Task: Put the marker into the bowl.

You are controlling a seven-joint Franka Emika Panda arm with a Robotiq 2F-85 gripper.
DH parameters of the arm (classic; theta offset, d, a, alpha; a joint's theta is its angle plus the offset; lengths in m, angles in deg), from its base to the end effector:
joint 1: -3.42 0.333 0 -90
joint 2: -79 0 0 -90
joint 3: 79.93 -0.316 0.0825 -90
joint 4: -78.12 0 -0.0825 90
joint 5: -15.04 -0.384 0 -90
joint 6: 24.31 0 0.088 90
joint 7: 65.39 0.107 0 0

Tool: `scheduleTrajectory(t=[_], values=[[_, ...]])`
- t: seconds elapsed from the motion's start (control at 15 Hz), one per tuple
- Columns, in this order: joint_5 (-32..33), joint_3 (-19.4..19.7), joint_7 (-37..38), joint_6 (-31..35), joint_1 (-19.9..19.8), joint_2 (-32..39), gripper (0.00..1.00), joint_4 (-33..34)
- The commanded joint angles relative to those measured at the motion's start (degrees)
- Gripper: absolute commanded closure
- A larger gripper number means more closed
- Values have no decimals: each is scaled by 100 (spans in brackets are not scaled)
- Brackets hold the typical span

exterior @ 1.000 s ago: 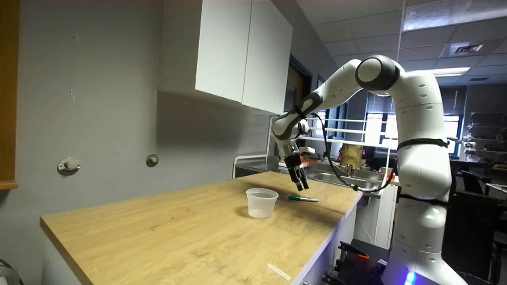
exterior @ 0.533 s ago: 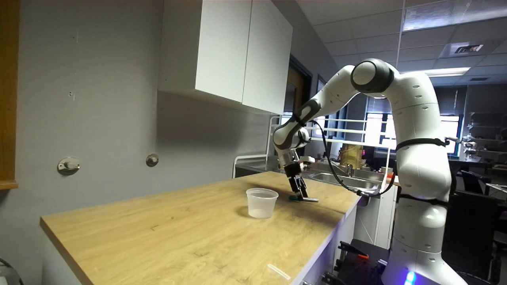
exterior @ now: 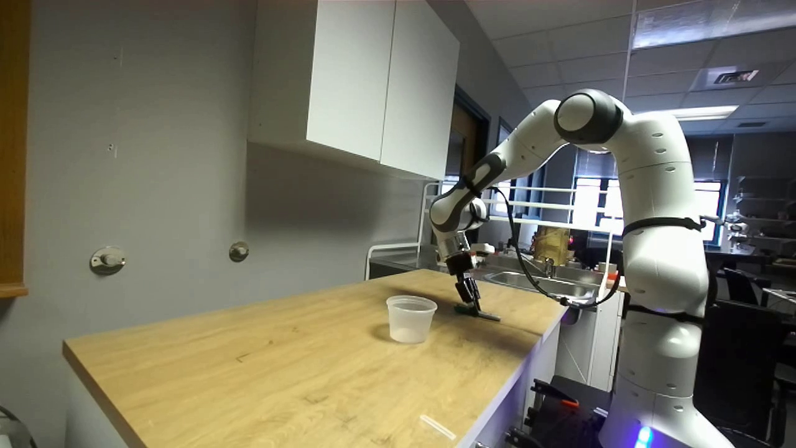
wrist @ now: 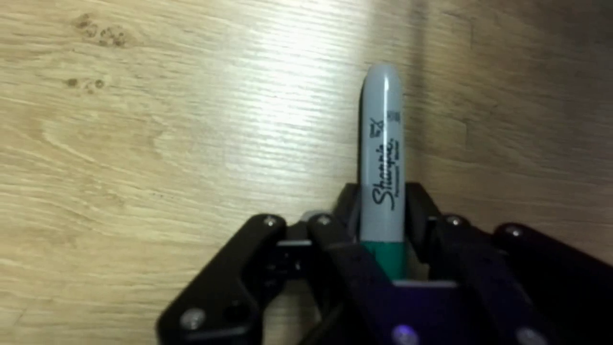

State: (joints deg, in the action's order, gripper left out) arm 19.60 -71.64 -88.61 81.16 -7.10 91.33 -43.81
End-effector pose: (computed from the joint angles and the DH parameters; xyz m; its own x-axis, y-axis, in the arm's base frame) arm 0.4775 -0.1693 0.2805 0.8700 0.1268 -0.4764 0.0848 -0.9904 -0.1089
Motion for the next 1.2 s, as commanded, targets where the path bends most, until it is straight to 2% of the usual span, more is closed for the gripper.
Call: scheduleTrajectory(t=[0.0, 0.2, 0.8, 1.13], values=[[13, -62, 28, 10, 0, -97, 94, -23], [-101, -79, 238, -106, 23, -93, 92, 101], [-1037, -225, 2676, 142, 414, -943, 92, 429], [-1509, -384, 4013, 724, 637, -1384, 93, 525]])
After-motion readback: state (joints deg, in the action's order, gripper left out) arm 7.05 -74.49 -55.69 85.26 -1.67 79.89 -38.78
